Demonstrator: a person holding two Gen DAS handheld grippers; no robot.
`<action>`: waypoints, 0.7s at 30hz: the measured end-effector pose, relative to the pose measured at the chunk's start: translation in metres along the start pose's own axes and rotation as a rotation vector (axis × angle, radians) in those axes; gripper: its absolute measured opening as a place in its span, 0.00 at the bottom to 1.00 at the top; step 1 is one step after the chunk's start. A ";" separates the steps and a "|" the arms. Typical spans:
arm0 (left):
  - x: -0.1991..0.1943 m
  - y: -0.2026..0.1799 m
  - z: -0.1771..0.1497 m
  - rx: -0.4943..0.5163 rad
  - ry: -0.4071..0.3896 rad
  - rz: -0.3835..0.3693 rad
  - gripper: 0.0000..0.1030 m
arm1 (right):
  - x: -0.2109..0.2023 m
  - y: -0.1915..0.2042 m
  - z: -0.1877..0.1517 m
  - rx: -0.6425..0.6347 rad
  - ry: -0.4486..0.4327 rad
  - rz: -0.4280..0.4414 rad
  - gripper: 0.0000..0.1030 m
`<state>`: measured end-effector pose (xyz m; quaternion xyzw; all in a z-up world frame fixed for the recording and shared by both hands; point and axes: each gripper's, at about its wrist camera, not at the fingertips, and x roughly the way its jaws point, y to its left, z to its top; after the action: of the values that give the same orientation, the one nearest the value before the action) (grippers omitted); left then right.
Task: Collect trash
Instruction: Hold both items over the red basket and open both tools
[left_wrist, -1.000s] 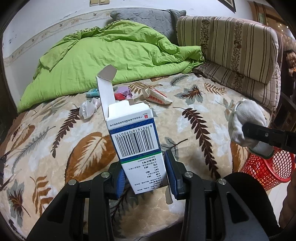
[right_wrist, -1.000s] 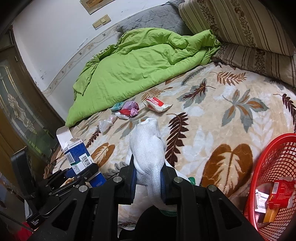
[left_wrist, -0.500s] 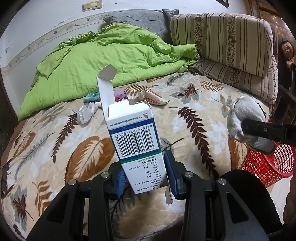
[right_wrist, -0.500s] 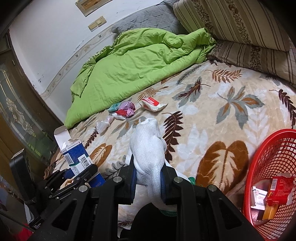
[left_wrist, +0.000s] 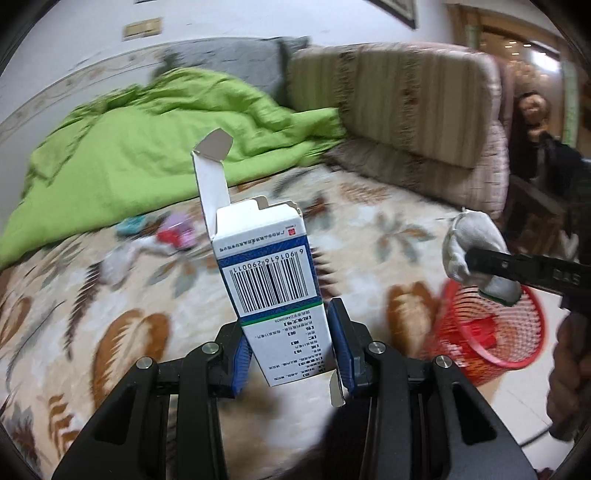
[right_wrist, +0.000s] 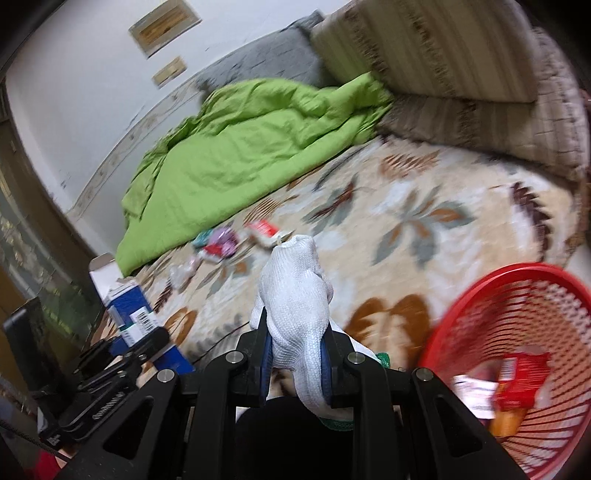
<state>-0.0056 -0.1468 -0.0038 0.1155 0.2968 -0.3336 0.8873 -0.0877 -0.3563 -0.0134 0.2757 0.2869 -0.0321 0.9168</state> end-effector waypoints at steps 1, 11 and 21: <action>0.001 -0.007 0.003 0.007 0.003 -0.031 0.36 | -0.010 -0.008 0.003 0.007 -0.014 -0.020 0.22; 0.042 -0.119 0.028 0.091 0.145 -0.394 0.36 | -0.091 -0.091 0.015 0.113 -0.105 -0.218 0.24; 0.090 -0.195 0.035 0.170 0.263 -0.492 0.62 | -0.110 -0.143 0.007 0.216 -0.114 -0.259 0.39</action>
<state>-0.0648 -0.3546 -0.0315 0.1561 0.3995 -0.5445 0.7207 -0.2073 -0.4914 -0.0185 0.3312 0.2624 -0.1961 0.8849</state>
